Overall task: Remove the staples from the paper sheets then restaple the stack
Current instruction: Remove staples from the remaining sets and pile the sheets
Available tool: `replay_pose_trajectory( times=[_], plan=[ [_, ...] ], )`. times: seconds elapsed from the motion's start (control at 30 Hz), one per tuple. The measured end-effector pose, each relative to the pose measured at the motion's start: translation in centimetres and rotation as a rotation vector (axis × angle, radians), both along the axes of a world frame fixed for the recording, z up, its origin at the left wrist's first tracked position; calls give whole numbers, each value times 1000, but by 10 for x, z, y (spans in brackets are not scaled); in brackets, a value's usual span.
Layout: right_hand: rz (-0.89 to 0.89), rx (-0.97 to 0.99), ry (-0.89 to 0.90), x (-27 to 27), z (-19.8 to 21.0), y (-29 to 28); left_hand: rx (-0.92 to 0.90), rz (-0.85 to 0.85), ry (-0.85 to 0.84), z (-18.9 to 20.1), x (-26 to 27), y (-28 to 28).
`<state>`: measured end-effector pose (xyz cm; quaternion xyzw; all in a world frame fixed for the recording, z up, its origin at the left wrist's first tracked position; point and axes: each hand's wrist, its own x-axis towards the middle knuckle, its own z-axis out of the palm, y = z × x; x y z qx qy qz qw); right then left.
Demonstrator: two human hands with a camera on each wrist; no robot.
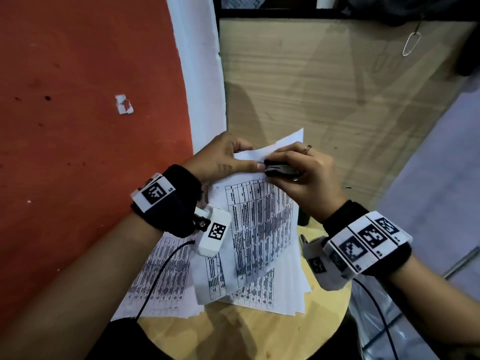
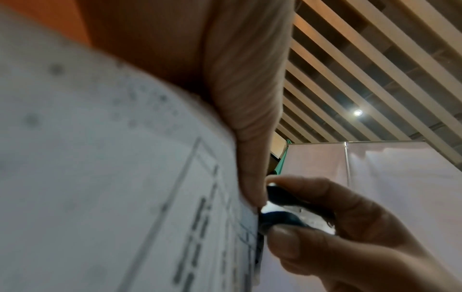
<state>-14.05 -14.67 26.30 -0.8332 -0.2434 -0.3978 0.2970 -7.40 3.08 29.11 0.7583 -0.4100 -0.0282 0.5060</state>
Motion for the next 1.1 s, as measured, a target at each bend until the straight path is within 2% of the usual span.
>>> replay_pose_trajectory(
  times=[0.17,0.3,0.5,0.63,0.83,1.1],
  plan=[
    [73,146,41,0,0,-2,-66,-10,23,0,-3,1],
    [112,203,63,1,1,-3,-90,67,12,-6,-2,-4],
    [128,263,91,-1,-2,-2,-73,152,-135,-9,0,-13],
    [78,261,58,-3,-1,0,-92,214,-187,-10,-1,-18],
    [-91,237,-39,-1,-6,6,-109,350,-243,-14,-2,-25],
    [-153,264,8,-5,-15,0,-1,405,-320,-20,-10,-26]
  ],
)
